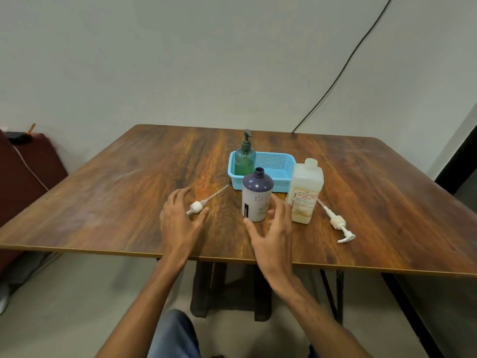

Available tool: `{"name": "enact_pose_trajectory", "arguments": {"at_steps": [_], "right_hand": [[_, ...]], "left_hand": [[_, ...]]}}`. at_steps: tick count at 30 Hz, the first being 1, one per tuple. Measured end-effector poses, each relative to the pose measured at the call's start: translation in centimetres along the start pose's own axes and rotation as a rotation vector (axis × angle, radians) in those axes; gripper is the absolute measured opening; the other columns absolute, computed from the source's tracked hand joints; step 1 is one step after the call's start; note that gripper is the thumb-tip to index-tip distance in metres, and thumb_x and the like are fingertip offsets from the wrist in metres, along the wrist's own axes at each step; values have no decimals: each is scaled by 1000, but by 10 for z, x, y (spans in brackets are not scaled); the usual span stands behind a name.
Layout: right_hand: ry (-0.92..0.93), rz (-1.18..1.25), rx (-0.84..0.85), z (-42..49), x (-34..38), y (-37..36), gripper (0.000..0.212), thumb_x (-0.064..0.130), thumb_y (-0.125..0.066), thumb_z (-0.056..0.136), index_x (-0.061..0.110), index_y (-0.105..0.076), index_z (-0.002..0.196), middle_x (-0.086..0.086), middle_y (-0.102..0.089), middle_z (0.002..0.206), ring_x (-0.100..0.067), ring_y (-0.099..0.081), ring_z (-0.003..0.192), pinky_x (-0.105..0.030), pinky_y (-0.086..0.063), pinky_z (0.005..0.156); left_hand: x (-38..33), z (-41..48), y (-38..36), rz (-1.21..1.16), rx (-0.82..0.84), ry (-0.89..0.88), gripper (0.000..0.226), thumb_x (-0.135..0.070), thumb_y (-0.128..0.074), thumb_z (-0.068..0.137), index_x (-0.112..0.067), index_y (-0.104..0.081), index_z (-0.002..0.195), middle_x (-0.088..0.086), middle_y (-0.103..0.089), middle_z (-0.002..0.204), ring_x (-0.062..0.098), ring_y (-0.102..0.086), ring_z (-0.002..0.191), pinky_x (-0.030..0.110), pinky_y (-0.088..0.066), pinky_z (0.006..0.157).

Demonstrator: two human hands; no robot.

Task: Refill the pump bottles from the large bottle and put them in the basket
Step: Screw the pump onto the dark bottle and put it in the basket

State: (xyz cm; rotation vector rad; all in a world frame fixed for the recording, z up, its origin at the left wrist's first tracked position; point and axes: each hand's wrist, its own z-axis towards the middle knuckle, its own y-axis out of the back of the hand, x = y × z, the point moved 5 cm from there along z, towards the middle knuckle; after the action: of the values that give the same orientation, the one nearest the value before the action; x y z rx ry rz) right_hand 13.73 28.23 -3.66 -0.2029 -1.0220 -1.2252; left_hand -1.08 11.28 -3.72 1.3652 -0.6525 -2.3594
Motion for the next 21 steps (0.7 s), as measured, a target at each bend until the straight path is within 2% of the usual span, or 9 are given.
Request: {"name": "enact_pose_trajectory", "arguments": {"at_steps": [3,6,8,13,15,17,21], "right_hand": [[-40,-66,21,-4,-4,-18,99,39,-81,80,18,-19,155,-3,-27,155,-15,-28,145,-37,-40,114],[-138,-73,81,0,-11,-30,110,45,-79,81,21,-4,158,-3,-12,165,-19,-14,152,-44,-30,121],[-204,-37,127,7,-16,-36,113,47,-78,82,23,1,159,-1,-5,167,-18,-8,154,-45,-24,124],[-263,25,143,24,-24,-43,113,41,-84,76,22,-8,158,-1,-25,162,-18,-26,148,-45,-30,121],[-303,35,134,31,-30,-46,109,40,-85,75,21,-14,157,0,-34,157,-19,-33,144,-46,-34,118],[-336,45,120,37,-35,-48,102,40,-85,73,23,-24,152,1,-43,149,-19,-40,138,-47,-39,114],[-353,83,105,41,-41,-50,93,42,-86,69,29,-32,144,5,-51,139,-16,-49,128,-48,-45,108]], "left_hand": [[18,2,0,64,81,61,75,-41,-80,82,-18,-47,145,6,-50,144,26,-52,127,49,-45,105],[30,5,-3,98,111,73,77,-45,-82,79,-19,-50,143,4,-56,139,24,-54,122,47,-48,101],[34,10,-5,123,104,54,67,-47,-82,78,-21,-57,135,2,-61,130,22,-55,117,46,-47,99],[35,26,-9,218,136,-6,33,-48,-75,85,-31,-70,113,-8,-63,109,14,-50,101,38,-37,85],[34,29,-9,187,145,-21,23,-45,-75,85,-32,-73,103,-11,-62,100,13,-52,95,39,-41,83],[33,30,-8,102,136,-39,21,-40,-79,83,-29,-75,101,-10,-65,97,10,-58,89,41,-51,79],[23,26,-1,-32,98,-73,26,-30,-83,80,-21,-77,104,-9,-73,94,3,-64,81,23,-53,69]]}}
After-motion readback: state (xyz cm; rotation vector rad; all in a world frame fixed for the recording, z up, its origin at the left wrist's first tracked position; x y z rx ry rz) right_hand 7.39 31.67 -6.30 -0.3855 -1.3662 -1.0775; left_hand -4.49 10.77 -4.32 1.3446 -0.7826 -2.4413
